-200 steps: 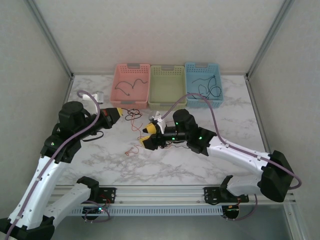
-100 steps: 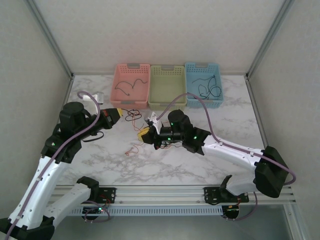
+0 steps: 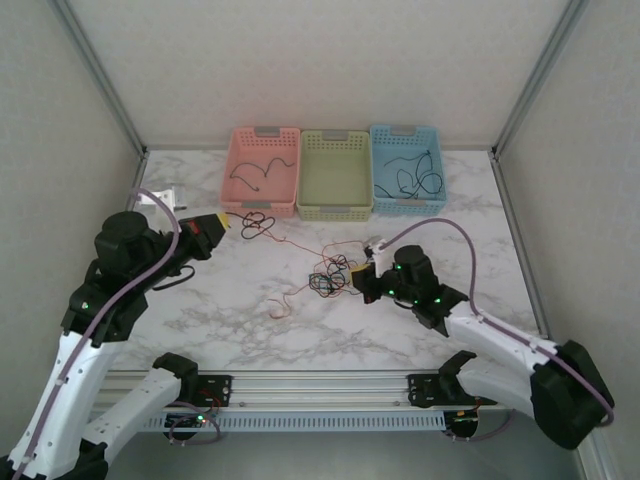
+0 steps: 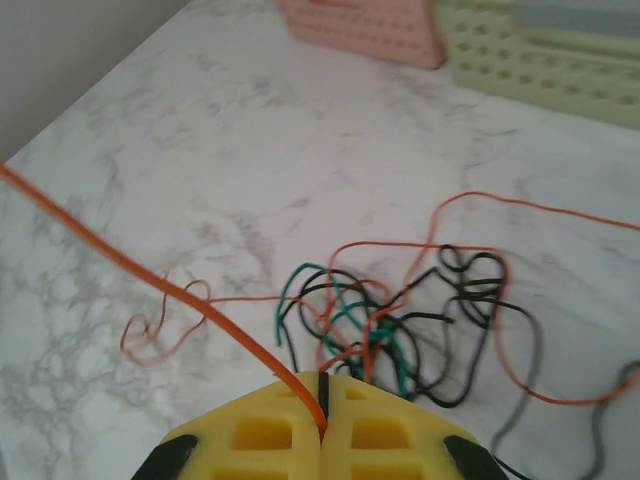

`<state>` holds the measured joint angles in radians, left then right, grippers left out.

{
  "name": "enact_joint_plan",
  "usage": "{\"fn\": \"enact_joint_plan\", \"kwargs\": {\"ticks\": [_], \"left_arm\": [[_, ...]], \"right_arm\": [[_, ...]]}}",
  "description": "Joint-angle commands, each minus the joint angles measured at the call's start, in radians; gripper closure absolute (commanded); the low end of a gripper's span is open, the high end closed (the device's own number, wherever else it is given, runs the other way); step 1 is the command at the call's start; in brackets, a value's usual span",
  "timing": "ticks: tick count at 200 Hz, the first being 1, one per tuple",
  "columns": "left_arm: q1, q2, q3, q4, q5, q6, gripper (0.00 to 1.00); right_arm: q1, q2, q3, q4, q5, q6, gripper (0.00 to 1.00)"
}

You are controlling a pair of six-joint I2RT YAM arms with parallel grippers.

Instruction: Untangle the cables

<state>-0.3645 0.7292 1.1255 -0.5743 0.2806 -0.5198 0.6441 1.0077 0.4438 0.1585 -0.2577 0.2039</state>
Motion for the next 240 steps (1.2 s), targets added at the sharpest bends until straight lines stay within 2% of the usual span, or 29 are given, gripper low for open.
{"fn": "enact_joint_plan", "kwargs": {"ticks": [1,27,67,99,179,222,240], "left_arm": [[0.004,-0.022,0.04,-0.002,-0.061,0.019,1.0],[0.004,-0.032,0.059,-0.034,-0.104,0.031,1.0],[0.004,-0.072,0.082,-0.083,-0.225,0.043,1.0],[0.004,-0.105,0.104,-0.116,-0.34,0.056,1.0],[0.004,-0.138,0.161,-0.189,-0.541,0.113,1.0],[0.004,-0.139,0.174,-0.208,-0.597,0.136,1.0],[0.005,-0.137,0.173,-0.206,-0.585,0.138,1.0]], "right_arm": [[-0.017,-0.054,-0.041,-0.019,0.091,0.031,1.0],[-0.037,-0.081,-0.053,-0.037,0.159,0.048,1.0],[-0.127,-0.149,-0.08,-0.091,0.247,0.088,1.0],[-0.187,-0.162,-0.088,-0.114,0.258,0.114,1.0],[-0.235,-0.169,-0.088,-0.165,0.334,0.132,1.0],[-0.257,-0.168,-0.088,-0.179,0.354,0.138,1.0],[-0.26,-0.168,-0.091,-0.171,0.338,0.135,1.0]]}}
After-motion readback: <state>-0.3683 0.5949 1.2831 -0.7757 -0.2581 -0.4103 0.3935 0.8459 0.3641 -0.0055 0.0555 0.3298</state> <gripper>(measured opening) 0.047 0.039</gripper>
